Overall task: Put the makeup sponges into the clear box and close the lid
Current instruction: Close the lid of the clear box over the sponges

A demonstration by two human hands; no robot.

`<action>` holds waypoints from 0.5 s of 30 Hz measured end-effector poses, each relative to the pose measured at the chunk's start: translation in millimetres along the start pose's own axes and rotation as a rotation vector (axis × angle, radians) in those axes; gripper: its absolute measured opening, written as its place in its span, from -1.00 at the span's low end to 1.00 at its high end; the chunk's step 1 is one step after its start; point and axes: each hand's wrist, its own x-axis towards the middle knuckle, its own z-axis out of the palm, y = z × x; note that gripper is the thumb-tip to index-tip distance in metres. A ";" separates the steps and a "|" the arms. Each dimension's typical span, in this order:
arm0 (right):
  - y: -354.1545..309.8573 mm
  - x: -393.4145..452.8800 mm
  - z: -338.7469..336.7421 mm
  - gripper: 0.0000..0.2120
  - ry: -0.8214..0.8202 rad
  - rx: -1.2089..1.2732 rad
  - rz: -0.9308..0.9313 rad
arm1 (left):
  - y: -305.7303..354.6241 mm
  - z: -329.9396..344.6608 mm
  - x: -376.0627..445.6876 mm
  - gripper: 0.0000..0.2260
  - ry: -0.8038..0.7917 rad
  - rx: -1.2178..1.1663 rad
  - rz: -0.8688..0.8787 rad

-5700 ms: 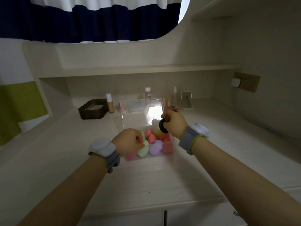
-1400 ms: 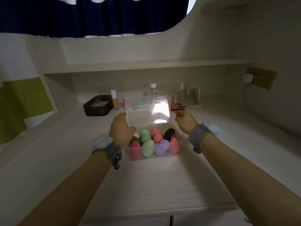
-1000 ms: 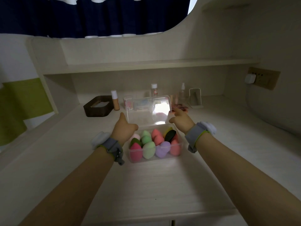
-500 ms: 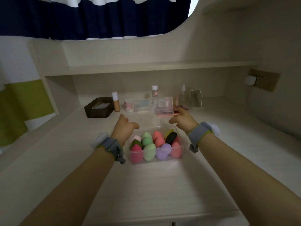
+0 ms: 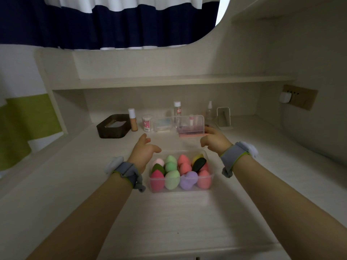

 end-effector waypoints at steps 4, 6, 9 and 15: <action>2.5 -2.3 -4.6 -0.55 0.021 0.093 0.065 | 0.4 -0.7 -2.7 -0.32 -0.011 -0.012 0.001; 2.6 -4.7 -5.9 -0.60 0.023 0.185 0.123 | 0.1 -1.8 -4.3 -0.33 -0.013 -0.025 0.003; 3.1 -9.5 -9.3 -0.72 0.023 0.343 0.181 | 0.4 -3.6 -8.1 -0.39 -0.024 -0.049 0.012; 6.9 -14.1 -15.0 -0.73 0.011 0.461 0.203 | 2.3 -8.8 -18.1 -0.68 0.005 -0.128 -0.004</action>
